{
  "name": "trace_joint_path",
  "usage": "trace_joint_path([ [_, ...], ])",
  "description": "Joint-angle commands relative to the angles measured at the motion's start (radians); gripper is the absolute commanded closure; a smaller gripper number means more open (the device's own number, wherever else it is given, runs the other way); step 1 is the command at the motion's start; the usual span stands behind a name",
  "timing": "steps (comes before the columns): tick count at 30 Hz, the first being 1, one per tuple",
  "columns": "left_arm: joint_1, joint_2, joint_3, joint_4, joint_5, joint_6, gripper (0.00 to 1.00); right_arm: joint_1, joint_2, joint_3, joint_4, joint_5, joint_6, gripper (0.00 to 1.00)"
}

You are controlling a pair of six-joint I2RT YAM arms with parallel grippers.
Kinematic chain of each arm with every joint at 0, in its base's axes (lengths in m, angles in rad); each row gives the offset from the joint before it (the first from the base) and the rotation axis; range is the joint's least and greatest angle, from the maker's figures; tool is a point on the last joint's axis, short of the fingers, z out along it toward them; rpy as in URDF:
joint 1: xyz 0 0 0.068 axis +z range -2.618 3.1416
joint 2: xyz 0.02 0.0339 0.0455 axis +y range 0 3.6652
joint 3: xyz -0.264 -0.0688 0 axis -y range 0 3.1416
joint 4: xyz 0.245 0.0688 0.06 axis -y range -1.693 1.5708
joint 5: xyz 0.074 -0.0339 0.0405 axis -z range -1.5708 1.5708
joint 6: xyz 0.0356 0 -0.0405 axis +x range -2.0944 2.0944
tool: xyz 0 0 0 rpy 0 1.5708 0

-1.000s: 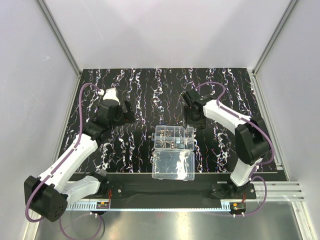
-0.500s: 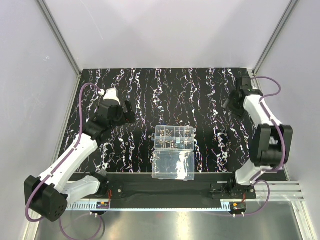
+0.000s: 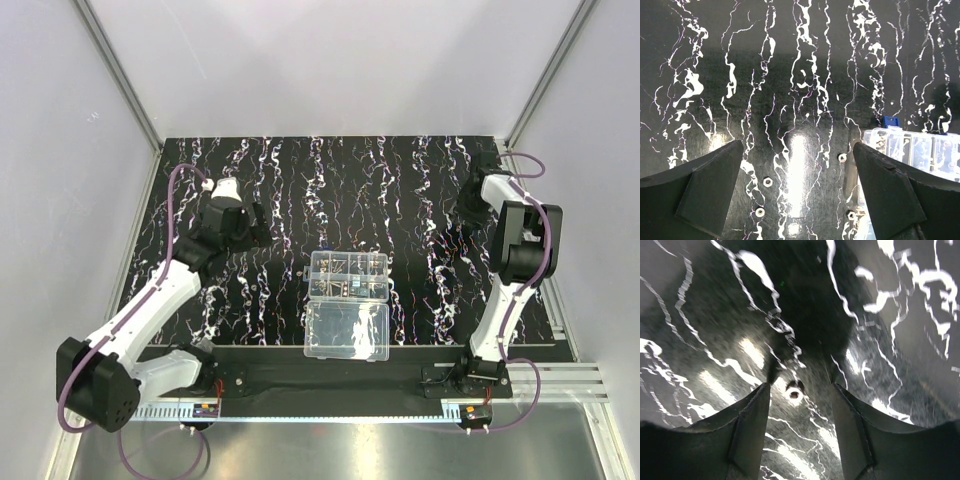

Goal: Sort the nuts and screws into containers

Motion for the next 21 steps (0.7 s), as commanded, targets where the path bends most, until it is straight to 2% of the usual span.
trace_joint_path([
  [1,0.011,0.014,0.035,0.031,0.016,0.015,0.01,0.005,0.011,0.064,0.015,-0.016,-0.065,0.42],
  [10,0.018,0.031,0.041,0.034,0.033,0.013,0.01,0.006,0.036,0.047,-0.024,-0.036,-0.116,0.42],
  [18,0.021,0.027,0.04,0.031,0.036,0.013,0.01,0.009,0.072,0.062,-0.059,-0.039,-0.146,0.53],
  [21,0.023,0.025,0.04,0.031,0.036,0.013,0.01,0.008,0.065,0.047,-0.058,-0.034,-0.149,0.52],
])
